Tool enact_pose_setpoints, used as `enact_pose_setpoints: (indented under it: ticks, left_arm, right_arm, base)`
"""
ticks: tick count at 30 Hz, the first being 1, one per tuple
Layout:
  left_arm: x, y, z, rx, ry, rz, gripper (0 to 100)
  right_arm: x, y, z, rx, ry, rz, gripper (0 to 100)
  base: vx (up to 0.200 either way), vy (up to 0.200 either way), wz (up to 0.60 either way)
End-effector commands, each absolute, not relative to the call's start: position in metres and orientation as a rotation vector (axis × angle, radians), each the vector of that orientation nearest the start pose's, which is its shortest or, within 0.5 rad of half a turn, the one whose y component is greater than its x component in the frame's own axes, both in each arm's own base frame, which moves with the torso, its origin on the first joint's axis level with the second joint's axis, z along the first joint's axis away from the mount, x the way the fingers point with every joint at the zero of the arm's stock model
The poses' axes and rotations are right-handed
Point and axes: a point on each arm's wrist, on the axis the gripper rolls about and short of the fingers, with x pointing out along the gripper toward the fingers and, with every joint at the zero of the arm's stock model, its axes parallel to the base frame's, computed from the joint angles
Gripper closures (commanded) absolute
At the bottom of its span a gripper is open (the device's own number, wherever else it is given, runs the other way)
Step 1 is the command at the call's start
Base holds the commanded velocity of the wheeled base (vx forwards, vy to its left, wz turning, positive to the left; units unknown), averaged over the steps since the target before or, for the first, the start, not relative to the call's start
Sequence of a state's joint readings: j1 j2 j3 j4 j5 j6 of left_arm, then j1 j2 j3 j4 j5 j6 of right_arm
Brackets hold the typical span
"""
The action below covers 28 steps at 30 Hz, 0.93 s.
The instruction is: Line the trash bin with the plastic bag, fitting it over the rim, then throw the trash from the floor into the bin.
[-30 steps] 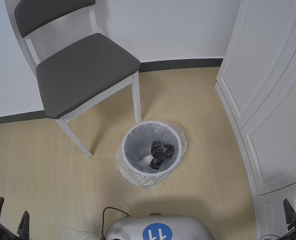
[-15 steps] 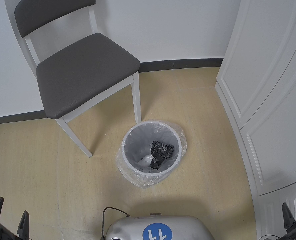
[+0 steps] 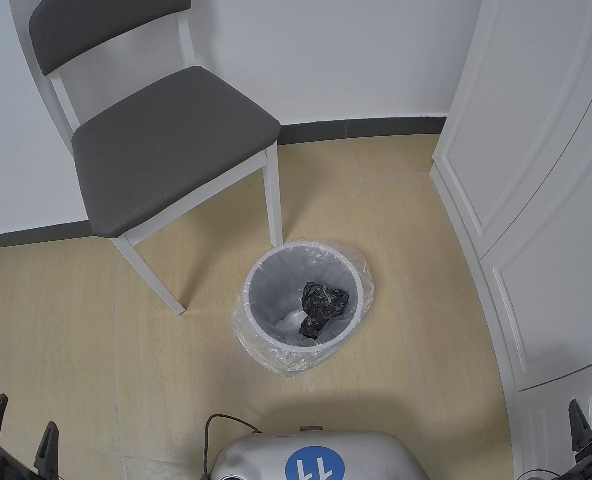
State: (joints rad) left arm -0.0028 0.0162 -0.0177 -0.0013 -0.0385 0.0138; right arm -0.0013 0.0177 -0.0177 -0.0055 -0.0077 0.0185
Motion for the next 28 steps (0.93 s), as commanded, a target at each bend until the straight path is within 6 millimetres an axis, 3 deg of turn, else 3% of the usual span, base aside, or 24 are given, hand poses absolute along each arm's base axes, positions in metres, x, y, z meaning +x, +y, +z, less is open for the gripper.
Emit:
enact_pose_setpoints:
  ticks: [1,28]
  left_arm:
    - [-0.0227,-0.0008,0.0757,0.014,0.000,-0.041,0]
    - [-0.0226,-0.0008,0.0757,0.014,0.001,-0.041,0]
  right_arm:
    - [-0.0228,-0.0001,0.0763,0.018,-0.008,-0.009,0]
    - [-0.0228,-0.0002,0.0761,0.023,-0.006,-0.009,0]
  base:
    - [0.000,0.000,0.00]
    - [0.000,0.000,0.00]
